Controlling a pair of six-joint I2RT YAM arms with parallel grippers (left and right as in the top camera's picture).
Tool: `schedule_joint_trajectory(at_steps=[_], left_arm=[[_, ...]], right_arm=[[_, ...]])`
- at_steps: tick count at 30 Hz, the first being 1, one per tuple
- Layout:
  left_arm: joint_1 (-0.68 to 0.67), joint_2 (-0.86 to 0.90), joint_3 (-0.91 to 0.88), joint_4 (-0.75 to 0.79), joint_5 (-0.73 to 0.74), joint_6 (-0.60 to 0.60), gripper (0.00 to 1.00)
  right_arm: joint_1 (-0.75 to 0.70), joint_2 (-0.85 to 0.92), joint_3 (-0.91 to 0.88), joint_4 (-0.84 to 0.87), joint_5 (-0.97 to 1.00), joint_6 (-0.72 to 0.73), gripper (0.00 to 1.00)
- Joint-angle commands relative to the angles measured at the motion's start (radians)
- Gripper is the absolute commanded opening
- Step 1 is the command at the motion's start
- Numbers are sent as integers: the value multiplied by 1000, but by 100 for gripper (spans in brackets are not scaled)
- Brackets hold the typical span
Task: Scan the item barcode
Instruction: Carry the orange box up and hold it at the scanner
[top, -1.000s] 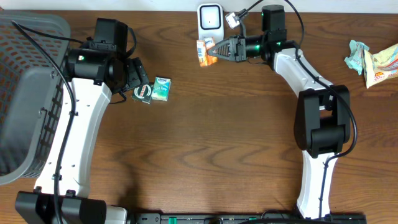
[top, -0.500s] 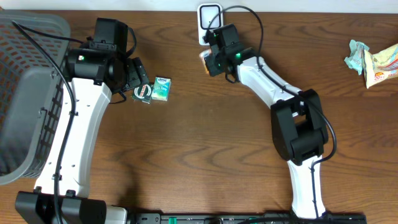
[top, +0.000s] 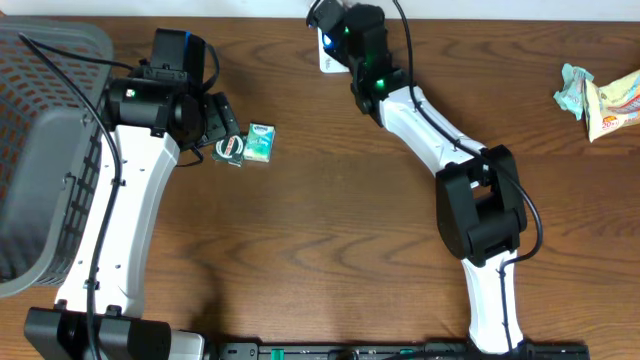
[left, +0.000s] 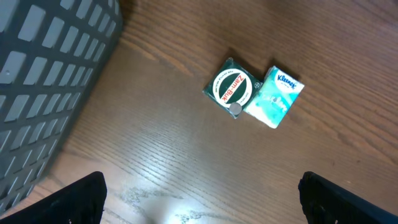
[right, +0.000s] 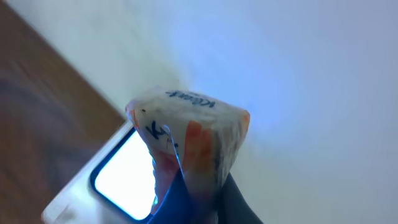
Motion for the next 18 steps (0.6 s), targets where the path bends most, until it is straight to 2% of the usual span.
schedule_joint_trajectory(at_steps=[1,5,8,13,18], left_arm=[[2,3,9,-3,-9,-12,98],[2,3,9,-3,-9,-12,98],[2,3,9,-3,-9,-12,98],[2,3,9,-3,-9,-12,98],[2,3,9,-3,-9,-12,98]], right_arm=[[-11,24,16,31,-78,-88,1],[-25,48,16,42,-68,-75,1],[-46,56,16,37,-113,24,1],[-76,58,16,-11,-183,96,1],[-98,58,16,-79,-173,92,1]])
